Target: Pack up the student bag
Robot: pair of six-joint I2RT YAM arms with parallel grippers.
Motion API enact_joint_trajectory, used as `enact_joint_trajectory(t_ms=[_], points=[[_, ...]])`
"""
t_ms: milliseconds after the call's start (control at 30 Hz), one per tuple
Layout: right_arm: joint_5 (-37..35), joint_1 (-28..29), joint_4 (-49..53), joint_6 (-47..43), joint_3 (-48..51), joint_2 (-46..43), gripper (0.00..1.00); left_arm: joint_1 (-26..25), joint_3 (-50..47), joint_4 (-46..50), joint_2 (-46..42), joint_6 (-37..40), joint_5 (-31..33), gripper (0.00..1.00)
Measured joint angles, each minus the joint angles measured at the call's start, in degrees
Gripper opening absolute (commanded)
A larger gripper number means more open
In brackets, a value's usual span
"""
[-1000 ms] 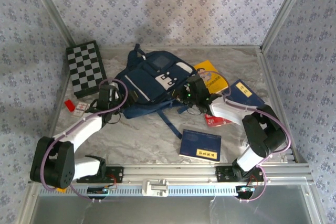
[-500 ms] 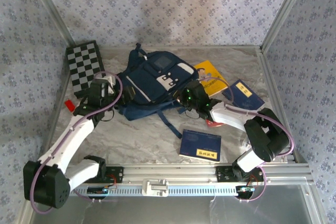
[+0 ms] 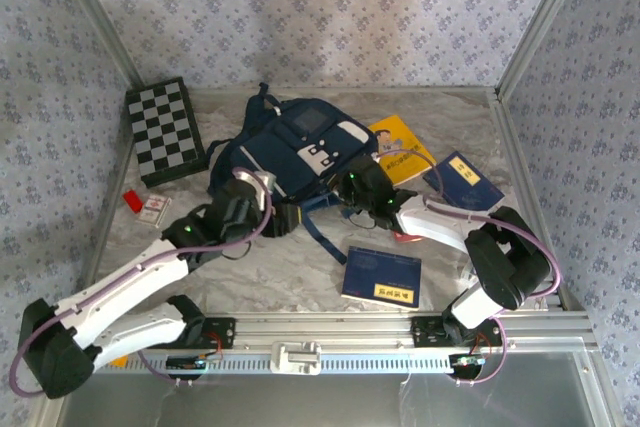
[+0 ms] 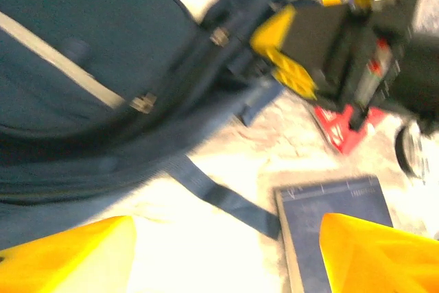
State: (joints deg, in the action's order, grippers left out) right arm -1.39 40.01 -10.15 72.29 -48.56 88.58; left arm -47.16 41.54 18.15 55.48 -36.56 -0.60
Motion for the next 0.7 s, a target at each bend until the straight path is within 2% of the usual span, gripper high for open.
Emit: enact_joint_trajectory(t_ms=[100, 267, 467, 700], points=[[-0.70, 0.72, 0.55, 0.85, -0.44, -0.20, 0.00, -6.32, -0.48, -3.50, 3.74, -1.18, 2.69, 0.63], [-1.44, 1.68, 0.61, 2.36, -0.44, -0.50, 0.00, -12.04, -0.94, -11.74, 12.61, -1.29, 6.34, 0.57], [-2.97, 2.69, 0.83, 3.15, -0.44, -1.92, 0.00, -14.05, -0.94, -20.33, 23.19, 0.31, 11.85, 0.55], [-3.56, 2.69, 1.07, 3.39, -0.44, -3.43, 0.00, -14.03, -0.09, -26.14, 31.26, 1.70, 20.50, 0.52]])
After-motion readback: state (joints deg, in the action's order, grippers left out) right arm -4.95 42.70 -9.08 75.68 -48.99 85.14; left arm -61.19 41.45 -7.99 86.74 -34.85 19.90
